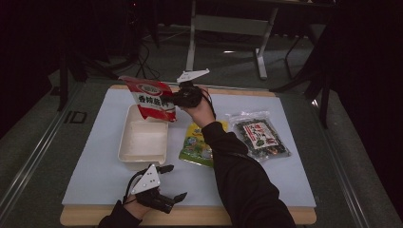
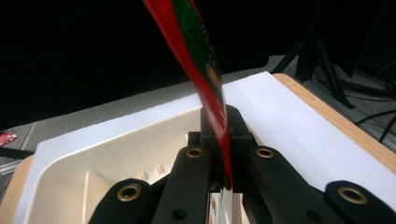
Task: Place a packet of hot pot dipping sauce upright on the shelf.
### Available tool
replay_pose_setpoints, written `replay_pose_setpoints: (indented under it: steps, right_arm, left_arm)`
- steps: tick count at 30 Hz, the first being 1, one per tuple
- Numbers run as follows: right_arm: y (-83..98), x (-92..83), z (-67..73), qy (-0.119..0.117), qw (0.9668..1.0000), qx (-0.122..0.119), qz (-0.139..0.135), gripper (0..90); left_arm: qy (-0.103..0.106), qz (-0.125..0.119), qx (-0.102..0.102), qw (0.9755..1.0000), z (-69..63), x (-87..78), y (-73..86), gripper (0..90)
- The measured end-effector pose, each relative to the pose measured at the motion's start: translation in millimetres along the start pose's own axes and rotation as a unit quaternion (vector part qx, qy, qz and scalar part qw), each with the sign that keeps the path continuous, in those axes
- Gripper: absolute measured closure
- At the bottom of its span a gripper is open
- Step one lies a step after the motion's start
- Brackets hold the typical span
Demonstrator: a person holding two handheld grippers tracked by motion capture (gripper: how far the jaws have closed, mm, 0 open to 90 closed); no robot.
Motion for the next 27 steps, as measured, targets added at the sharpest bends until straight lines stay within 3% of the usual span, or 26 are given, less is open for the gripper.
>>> replay_pose_setpoints:
  steps: [9,17,27]
  right_arm:
    - [4.6,25.1,1.3,-0.001,0.9999,-0.004,0.010,90.0]
    - [9.3,40.6,2.4,-0.002,1.0000,-0.005,0.002,90.0]
    - [22.1,54.0,0.0,0.002,0.9998,0.016,0.008,89.8]
  left_arm:
    - [0.002,0.001,-0.004,1.0000,0.0,-2.2,1.6,3.4]
    - [0.001,0.000,-0.004,1.0000,-1.3,-3.4,1.8,3.4]
    - [0.000,0.000,-0.002,1.0000,-1.7,-4.6,1.7,3.4]
Point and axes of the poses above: each handheld gripper's, and its own axes: x roughly forward along the jaws, y roughly out of its underside, z roughly to its left, the point moved 4 cm from there along x, roughly forward along the jaws, and after that the axes turned 11 degrees about y, right-handed, at the moved point
